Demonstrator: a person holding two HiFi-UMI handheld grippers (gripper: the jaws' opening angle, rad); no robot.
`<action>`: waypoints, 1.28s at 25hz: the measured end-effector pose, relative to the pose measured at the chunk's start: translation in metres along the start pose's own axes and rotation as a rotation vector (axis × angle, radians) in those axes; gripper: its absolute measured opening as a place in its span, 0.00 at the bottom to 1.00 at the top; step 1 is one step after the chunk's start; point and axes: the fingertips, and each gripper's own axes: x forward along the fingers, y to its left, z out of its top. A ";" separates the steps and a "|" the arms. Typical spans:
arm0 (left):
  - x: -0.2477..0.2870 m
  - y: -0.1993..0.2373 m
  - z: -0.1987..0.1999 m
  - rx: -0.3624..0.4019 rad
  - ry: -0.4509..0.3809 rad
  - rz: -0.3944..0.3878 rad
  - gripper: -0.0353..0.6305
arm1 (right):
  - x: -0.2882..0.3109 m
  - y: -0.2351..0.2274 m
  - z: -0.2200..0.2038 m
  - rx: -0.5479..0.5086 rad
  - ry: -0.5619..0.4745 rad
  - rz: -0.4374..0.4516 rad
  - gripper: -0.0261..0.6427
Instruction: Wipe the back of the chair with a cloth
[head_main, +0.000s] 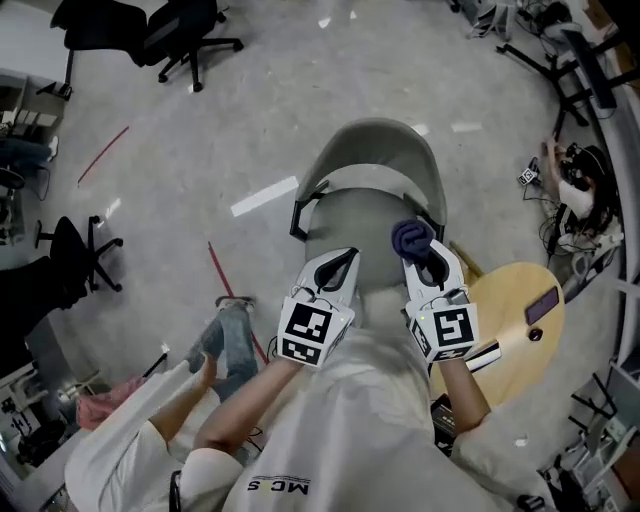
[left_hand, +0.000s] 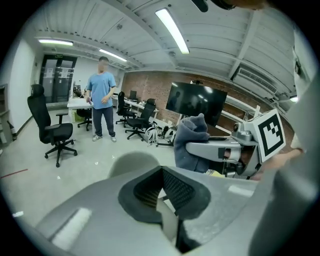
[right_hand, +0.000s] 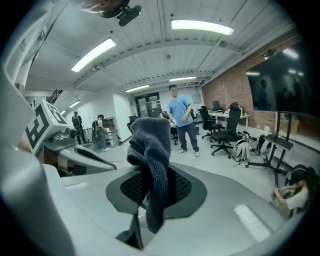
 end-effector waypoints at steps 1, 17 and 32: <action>-0.003 0.006 0.000 -0.005 -0.005 0.011 0.05 | 0.006 0.005 0.001 -0.023 0.006 0.006 0.16; 0.012 0.099 -0.054 -0.205 0.021 0.186 0.05 | 0.116 0.039 -0.046 0.227 0.099 0.268 0.16; 0.051 0.141 -0.120 -0.136 0.093 0.202 0.05 | 0.221 0.040 -0.157 0.402 0.222 0.219 0.16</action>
